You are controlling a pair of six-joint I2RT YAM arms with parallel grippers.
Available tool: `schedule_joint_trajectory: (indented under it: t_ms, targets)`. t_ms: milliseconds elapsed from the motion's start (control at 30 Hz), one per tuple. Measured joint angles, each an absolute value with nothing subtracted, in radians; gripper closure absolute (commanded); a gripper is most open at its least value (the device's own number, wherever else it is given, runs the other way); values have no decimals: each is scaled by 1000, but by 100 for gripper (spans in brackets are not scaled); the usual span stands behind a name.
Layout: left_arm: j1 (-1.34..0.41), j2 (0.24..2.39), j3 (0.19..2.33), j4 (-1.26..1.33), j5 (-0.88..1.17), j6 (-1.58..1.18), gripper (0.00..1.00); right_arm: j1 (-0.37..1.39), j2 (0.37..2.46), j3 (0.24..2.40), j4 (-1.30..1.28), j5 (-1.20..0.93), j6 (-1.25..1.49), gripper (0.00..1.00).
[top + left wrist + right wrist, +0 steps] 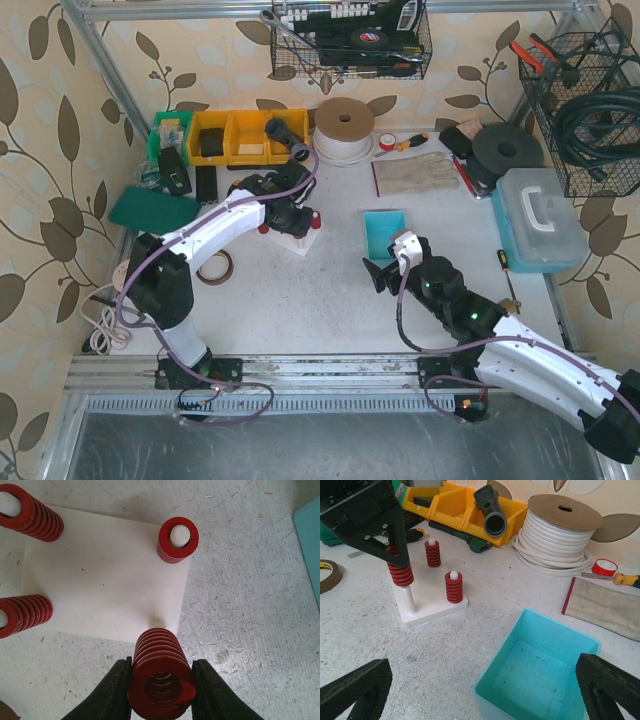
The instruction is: Install the large spring
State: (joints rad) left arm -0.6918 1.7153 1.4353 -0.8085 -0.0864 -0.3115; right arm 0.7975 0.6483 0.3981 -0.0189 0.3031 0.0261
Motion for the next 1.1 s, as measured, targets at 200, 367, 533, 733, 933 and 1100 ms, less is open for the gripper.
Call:
schedule_joint_trajectory:
  t_ms: [200,367,533,733,933,1100]
  targets:
    - [-686,1724,1435,-785,-87,-312,100,797,642,398,-18,303,26,2]
    - [-686,1739,1418,-771,-70,-315,100,797,641,398,-18,303,26,2]
    - [-686,1760,1402,-769,-68,-316,100,797,641,398,-18,303,26,2]
    - [-686,1770,1388,-750,-69,-316,100,797,640,398,-18,303,26,2]
    - [-686,1814,1377,-725,-69,-316,81,797,639,398,-18,303,26,2]
    - [-686,1852,1371,-711,-68,-318,46,797,639,398,-18,303,26,2]
